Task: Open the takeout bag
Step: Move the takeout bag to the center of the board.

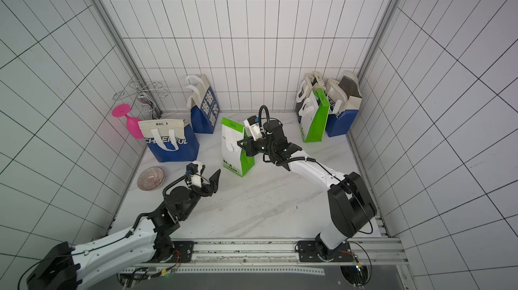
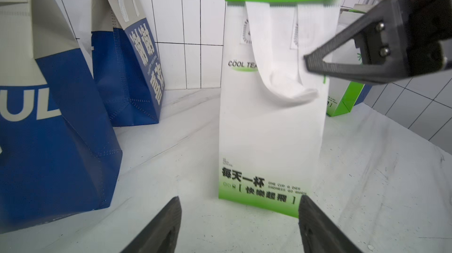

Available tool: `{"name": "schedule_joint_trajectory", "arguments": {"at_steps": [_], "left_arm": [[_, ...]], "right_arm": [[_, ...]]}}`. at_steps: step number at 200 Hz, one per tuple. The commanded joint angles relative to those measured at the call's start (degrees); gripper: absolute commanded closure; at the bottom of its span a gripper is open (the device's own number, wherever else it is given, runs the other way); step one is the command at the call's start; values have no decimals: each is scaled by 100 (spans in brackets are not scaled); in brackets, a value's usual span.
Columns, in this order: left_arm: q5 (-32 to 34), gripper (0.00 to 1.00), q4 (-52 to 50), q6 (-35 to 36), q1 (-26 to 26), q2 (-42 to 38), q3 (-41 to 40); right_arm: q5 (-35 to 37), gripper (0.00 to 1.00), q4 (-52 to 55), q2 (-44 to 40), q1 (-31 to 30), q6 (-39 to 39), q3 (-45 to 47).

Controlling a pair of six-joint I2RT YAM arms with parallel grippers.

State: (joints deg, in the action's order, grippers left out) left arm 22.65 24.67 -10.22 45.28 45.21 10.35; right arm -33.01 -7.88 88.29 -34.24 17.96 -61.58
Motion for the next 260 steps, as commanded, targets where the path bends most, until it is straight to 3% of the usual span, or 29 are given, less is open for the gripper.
{"name": "schedule_joint_trajectory", "arguments": {"at_steps": [1,62,108,132,209,260], "left_arm": [[-454,24,167,64,-15,-78,-68],[-1221,23,449,160,-14,-100,-181],[-2095,21,971,204,-17,33,-294],[-2671,21,1220,178,-19,284,-273],[-3630,21,2060,283,0,1526,-37],[-4550,39,2452,376,27,2071,144]], "right_arm": [[-372,100,-312,-587,-48,-213,900],[-267,100,546,-2005,-51,-730,2078],[-487,100,758,-2619,-50,-410,2481],[-472,100,991,-2926,-53,-316,2643],[-489,100,1720,-3652,-48,-155,2841],[-312,100,1911,-4066,-48,-29,2985]]}}
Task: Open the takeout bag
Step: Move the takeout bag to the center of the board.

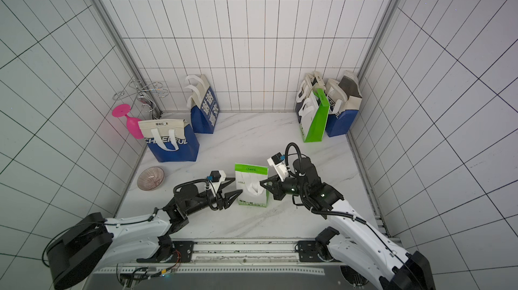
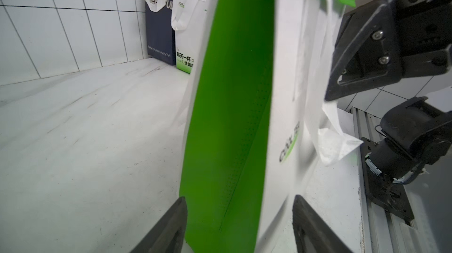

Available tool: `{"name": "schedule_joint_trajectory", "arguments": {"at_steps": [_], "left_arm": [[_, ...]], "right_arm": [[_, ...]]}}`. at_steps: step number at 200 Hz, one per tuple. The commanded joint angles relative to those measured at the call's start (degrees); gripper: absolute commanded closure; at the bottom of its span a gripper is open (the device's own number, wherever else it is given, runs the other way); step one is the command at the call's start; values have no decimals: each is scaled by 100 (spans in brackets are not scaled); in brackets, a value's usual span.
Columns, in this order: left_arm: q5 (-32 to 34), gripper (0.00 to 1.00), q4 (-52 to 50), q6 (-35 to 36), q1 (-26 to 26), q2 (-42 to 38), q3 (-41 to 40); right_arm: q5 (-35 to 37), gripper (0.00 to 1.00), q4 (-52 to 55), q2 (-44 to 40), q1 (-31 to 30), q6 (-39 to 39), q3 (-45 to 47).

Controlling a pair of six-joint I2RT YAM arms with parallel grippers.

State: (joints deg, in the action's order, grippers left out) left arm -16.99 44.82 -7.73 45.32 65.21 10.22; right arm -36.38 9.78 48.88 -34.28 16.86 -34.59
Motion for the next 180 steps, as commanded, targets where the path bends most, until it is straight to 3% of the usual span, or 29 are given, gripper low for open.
{"name": "schedule_joint_trajectory", "arguments": {"at_steps": [1,55,77,108,137,162,180], "left_arm": [[-585,39,443,129,26,75,157],[-956,44,896,124,80,387,184],[-1060,54,963,128,112,501,234],[-1048,79,942,131,116,484,235],[-982,89,949,89,134,523,235],[-935,100,966,61,136,541,244],[-847,100,967,49,135,511,219]], "right_arm": [[25,100,142,-125,-48,80,286],[60,97,208,-39,-45,114,312],[137,92,225,-78,-43,124,321],[424,79,376,-123,-44,142,273],[731,61,690,-368,-45,40,182],[955,55,763,-857,-45,-66,211],[1018,51,714,-1322,-45,-240,251]]}}
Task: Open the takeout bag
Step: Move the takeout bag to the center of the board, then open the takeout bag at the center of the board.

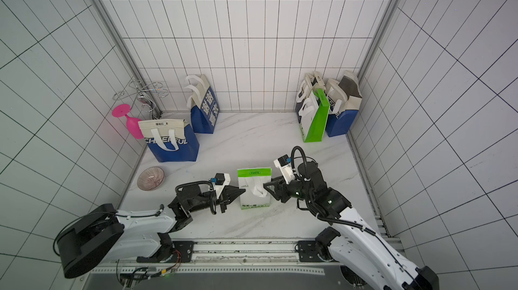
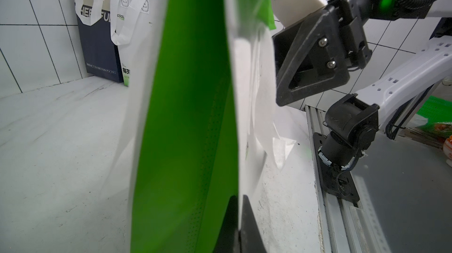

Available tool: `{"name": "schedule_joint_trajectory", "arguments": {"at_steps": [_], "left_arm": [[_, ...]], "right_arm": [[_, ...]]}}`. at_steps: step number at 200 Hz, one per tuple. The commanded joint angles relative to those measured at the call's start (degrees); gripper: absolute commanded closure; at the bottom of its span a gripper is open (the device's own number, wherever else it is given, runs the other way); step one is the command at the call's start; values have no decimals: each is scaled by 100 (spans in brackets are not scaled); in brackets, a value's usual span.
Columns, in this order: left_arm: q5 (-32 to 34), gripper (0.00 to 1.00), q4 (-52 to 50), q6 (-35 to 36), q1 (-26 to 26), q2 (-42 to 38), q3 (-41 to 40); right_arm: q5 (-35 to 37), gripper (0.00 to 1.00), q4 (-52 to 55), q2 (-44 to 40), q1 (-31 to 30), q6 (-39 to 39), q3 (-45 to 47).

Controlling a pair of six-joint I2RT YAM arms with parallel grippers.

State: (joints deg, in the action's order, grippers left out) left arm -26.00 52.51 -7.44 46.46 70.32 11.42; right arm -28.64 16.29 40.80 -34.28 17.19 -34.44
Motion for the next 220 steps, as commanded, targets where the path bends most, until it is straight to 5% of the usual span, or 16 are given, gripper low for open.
{"name": "schedule_joint_trajectory", "arguments": {"at_steps": [1,49,73,121,220], "left_arm": [[61,100,198,18,26,-1,98],[147,100,145,-5,31,-37,97],[162,100,137,-6,43,-31,115],[205,100,74,5,46,-54,119],[216,100,57,-32,67,-186,91]], "right_arm": [[249,51,65,-543,-48,-279,236],[176,50,-95,-1274,-59,-456,194],[-159,52,-249,-1156,-61,-623,0],[377,57,-344,-718,-461,-1787,-636],[3564,56,-750,488,-2990,-4295,-1210]]}}
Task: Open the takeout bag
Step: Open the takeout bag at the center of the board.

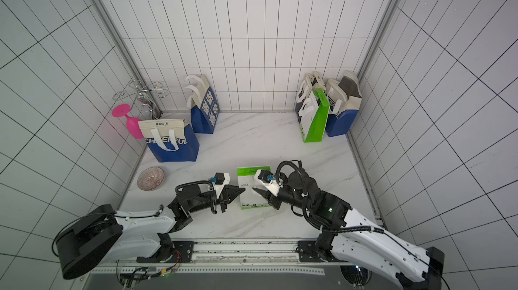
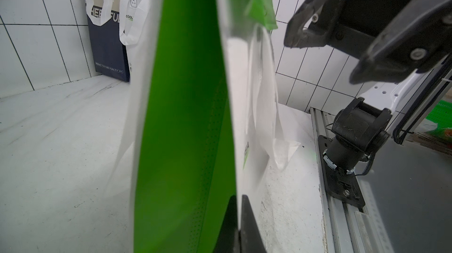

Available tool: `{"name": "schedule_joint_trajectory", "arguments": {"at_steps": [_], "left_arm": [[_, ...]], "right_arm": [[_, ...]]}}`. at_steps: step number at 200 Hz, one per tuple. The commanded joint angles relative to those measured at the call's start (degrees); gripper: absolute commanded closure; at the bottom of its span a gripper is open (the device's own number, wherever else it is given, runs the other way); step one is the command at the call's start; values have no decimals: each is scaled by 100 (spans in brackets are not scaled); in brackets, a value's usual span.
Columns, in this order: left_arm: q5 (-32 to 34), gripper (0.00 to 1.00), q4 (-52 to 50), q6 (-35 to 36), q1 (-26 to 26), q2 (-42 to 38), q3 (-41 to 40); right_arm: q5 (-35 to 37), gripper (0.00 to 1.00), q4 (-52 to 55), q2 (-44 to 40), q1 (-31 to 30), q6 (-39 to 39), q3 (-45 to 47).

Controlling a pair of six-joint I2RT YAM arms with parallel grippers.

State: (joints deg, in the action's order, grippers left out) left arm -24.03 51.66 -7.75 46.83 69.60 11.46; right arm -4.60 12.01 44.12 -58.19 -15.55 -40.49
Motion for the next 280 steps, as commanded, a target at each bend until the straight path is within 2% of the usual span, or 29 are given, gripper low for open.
{"name": "schedule_joint_trajectory", "arguments": {"at_steps": [1,18,50,98,125,207,280], "left_arm": [[20,100,143,-5,29,-114,90],[21,100,143,0,28,-96,84],[30,100,143,-3,28,-62,97],[38,100,124,8,37,-6,116],[38,100,122,9,37,0,129],[32,100,94,19,39,-35,137],[32,100,81,16,45,-28,137]], "right_arm": [[1197,56,-344,157,-620,-1047,-598],[1607,56,-670,185,-1001,-1377,-440],[1970,56,-779,298,-1291,-1696,-368],[2152,55,-925,394,-1346,-2002,-297],[2554,55,-837,537,-1351,-2250,-384],[2430,55,-876,652,-1344,-2423,-486],[2296,58,-1032,808,-1358,-3098,-363]]}}
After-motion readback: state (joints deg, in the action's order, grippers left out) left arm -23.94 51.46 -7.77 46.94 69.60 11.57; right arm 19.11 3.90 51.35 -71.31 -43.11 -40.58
